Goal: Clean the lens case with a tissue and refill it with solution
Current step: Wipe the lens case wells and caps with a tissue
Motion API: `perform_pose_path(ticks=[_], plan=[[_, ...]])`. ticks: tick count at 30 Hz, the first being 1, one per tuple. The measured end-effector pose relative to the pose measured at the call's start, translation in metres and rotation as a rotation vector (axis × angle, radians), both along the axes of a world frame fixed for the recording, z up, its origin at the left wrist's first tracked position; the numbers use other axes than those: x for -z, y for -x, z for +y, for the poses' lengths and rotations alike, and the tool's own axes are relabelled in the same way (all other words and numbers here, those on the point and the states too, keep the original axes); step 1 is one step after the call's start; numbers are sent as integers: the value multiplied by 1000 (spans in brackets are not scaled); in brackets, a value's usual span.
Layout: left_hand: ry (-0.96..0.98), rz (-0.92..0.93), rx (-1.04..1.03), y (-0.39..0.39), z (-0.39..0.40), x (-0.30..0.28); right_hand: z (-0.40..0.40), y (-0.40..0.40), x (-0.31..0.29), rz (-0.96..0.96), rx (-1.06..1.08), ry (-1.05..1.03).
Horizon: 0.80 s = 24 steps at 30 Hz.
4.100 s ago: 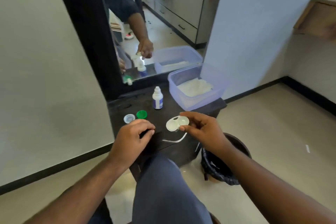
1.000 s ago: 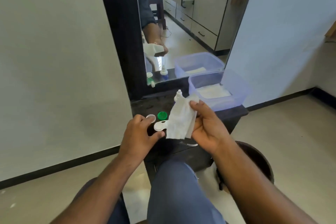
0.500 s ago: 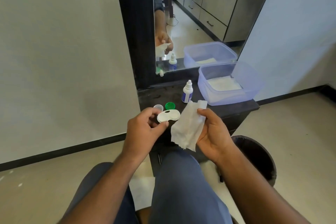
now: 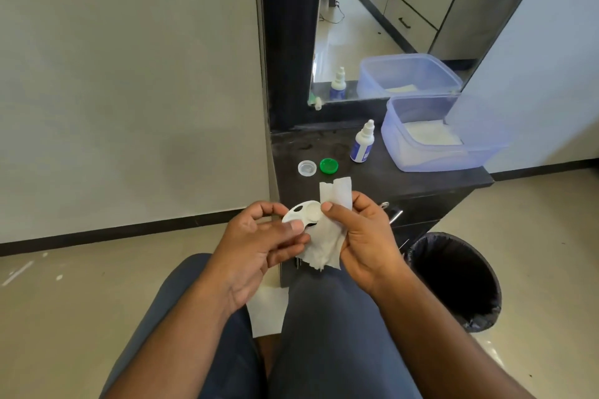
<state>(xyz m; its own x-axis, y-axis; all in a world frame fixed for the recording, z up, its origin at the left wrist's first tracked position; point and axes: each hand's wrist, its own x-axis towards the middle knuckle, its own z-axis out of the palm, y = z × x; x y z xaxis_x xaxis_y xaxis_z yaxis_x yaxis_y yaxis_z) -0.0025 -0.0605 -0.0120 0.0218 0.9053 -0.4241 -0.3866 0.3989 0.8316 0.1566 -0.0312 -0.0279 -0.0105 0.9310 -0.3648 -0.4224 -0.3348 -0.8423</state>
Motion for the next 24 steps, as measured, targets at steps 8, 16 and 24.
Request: perform_pose_path(ticks=[8, 16, 24], plan=[[197, -331, -26, 4, -2, 13, -9, 7, 2, 166, -14, 38], [167, -543, 48, 10, 0, 19, -7, -2, 2, 239, -16, 56], [30, -459, 67, 21, 9, 30, -6, -5, -23, -598, -188, -412]])
